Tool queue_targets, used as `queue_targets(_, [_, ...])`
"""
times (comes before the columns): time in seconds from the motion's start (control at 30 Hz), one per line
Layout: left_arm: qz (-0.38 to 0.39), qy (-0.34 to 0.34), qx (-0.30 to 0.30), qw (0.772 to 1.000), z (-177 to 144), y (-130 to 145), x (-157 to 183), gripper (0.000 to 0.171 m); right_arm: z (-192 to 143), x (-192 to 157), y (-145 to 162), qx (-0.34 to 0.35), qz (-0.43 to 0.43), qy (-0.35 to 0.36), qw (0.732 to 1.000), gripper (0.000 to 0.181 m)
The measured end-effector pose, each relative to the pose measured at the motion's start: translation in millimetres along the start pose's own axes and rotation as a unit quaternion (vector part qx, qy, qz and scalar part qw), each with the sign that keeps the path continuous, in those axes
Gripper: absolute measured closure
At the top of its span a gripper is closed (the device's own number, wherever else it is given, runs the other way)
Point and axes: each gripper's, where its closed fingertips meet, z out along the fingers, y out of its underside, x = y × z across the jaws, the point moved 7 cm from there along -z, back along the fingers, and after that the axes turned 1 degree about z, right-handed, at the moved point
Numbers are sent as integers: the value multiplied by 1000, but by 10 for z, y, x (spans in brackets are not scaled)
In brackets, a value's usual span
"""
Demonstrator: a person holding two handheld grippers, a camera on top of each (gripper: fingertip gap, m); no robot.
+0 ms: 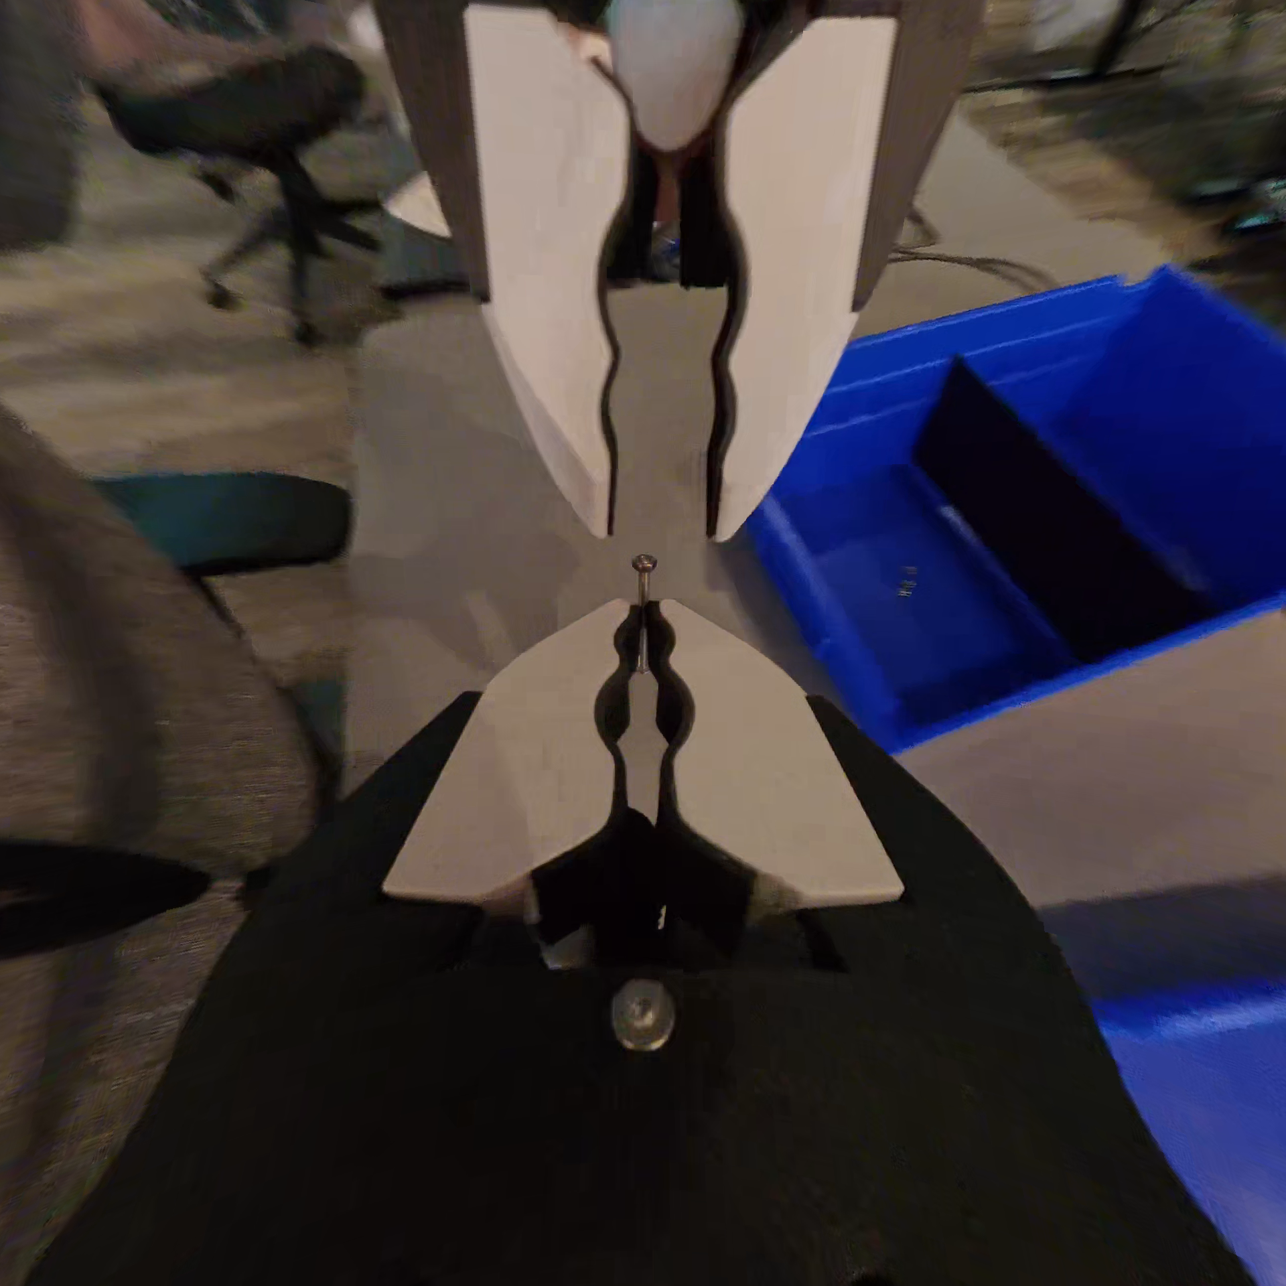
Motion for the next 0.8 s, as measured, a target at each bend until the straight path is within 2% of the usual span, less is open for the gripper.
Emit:
queue_targets(0.13, [-16, -37, 2, 999, -9, -40, 6, 149, 27, -36, -35, -33, -57, 91, 994, 180])
queue_targets(0.3, [-21, -48, -3, 999, 34, -66, 59, 151, 54, -23, -58, -47, -81, 143, 985, 180])
queue_targets(0.8, [-25, -66, 17, 997, 38, -46, 6, 166, 82, -37, -111, -52, -96, 156, 982, 180])
